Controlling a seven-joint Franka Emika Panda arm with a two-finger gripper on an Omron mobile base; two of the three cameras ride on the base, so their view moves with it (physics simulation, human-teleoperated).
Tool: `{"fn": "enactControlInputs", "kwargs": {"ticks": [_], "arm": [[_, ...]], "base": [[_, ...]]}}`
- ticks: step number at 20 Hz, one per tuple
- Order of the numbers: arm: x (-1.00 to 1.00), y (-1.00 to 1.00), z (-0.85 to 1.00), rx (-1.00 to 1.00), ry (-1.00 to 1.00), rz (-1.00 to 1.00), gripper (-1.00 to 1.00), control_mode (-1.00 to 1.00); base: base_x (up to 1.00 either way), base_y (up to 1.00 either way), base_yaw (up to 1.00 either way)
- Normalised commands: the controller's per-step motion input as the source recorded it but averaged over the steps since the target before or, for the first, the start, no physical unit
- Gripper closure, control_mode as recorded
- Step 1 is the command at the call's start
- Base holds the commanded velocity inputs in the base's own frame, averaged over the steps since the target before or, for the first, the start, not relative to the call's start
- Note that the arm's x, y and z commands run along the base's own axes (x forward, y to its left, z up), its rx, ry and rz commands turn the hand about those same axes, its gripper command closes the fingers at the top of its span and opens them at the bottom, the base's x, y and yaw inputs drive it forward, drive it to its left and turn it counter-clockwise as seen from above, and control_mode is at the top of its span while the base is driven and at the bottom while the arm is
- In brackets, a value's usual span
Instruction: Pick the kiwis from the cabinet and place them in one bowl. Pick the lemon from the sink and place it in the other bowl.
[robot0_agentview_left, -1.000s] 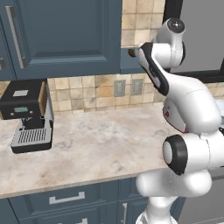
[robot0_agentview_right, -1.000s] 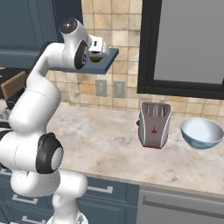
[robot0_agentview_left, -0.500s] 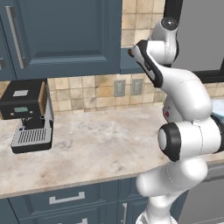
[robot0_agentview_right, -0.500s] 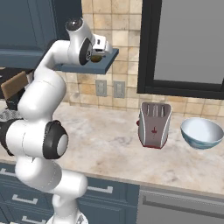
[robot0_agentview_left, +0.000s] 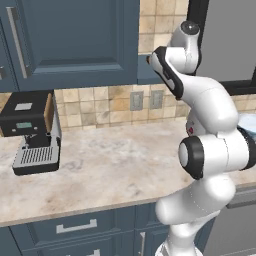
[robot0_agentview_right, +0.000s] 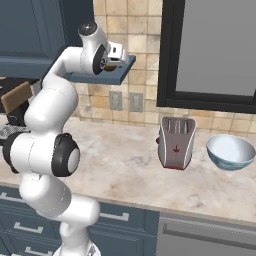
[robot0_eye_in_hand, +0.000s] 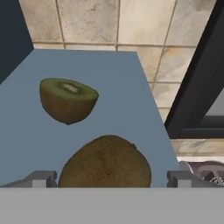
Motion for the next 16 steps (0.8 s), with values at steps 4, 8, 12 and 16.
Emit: {"fn": "enactControlInputs", "kwargs": {"ticks": [4,8,12,16], "arm": [[0.00,0.00,-0.03,0.00,0.00,0.00,1.00,-1.00],[0.00,0.00,-0.01,0.00,0.00,0.00,1.00,-1.00],[-0.09,0.00,0.03,-0.01,-0.01,-0.01,1.00,-1.00],[-0.64,-0.01,0.17,-0.01,-0.07,-0.03,1.00,-1.00]], "base": [[0.00,0.00,0.00],[0.00,0.00,0.00],[0.00,0.00,0.00],[0.00,0.00,0.00]]}}
